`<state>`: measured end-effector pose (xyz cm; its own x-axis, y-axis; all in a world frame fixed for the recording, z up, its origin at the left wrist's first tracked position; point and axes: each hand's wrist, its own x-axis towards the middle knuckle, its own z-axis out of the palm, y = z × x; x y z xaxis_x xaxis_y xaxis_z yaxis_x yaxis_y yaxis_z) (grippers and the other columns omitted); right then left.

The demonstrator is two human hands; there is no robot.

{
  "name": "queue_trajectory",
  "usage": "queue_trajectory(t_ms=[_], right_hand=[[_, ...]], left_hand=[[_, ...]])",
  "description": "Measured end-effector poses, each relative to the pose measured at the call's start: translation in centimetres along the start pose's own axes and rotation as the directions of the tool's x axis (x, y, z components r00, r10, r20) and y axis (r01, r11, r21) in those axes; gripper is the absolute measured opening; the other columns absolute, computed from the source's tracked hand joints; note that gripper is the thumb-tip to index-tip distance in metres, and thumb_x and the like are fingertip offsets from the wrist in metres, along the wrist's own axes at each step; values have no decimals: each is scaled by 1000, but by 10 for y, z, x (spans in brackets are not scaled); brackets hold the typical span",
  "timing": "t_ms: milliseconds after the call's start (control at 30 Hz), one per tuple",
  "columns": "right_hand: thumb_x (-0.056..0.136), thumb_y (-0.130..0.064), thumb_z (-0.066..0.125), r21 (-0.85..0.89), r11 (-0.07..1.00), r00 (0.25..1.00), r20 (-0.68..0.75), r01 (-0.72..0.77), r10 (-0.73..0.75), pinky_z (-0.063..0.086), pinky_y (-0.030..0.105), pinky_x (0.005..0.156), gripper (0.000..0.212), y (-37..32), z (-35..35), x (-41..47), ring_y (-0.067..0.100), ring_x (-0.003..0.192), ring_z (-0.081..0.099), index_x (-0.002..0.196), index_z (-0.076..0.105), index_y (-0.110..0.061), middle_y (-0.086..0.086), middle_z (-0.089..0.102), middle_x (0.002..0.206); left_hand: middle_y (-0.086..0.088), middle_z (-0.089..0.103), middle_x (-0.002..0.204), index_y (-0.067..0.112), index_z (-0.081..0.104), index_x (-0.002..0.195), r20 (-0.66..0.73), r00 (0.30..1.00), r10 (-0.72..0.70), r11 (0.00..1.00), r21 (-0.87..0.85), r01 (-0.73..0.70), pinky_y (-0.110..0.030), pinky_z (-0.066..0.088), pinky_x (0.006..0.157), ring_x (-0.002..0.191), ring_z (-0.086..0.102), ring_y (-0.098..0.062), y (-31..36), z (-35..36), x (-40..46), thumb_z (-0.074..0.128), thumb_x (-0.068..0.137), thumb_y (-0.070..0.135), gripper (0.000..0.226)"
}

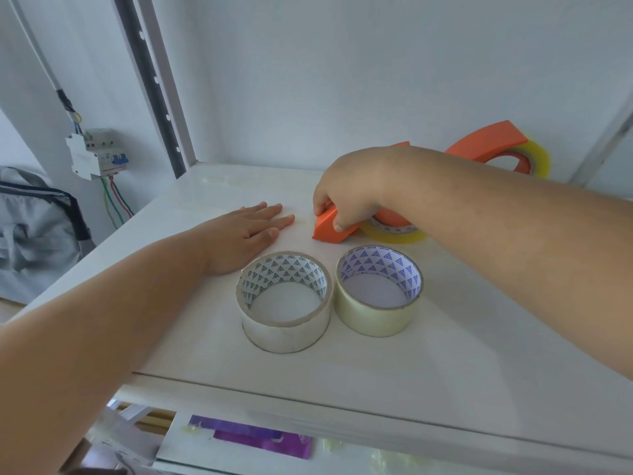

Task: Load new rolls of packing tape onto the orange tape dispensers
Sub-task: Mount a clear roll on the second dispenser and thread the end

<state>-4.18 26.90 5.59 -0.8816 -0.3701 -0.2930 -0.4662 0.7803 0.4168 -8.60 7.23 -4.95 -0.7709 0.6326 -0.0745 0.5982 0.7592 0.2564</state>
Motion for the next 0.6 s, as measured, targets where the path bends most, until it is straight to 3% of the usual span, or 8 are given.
queue_trajectory(t_ms=[233,600], right_hand=[[85,-28,61,34,998,999,21,-48,48,43,33,82,49,12,13,-18,19,116,51,132,49,-36,-10,52,132],[81,-25,66,81,990,989,99,-114,106,43,32,84,53,20,16,-24,20,118,50,131,50,-35,-9,51,134]], left_hand=[[15,5,157,42,15,145,-6,1000,6,1000,-8,-6,-22,-4,114,144,-1,-3,1,-1,-3,19,101,40,45],[15,6,157,42,17,145,-7,1000,11,1000,-14,-11,-22,-4,115,143,-1,-1,-1,0,-1,19,101,39,45]])
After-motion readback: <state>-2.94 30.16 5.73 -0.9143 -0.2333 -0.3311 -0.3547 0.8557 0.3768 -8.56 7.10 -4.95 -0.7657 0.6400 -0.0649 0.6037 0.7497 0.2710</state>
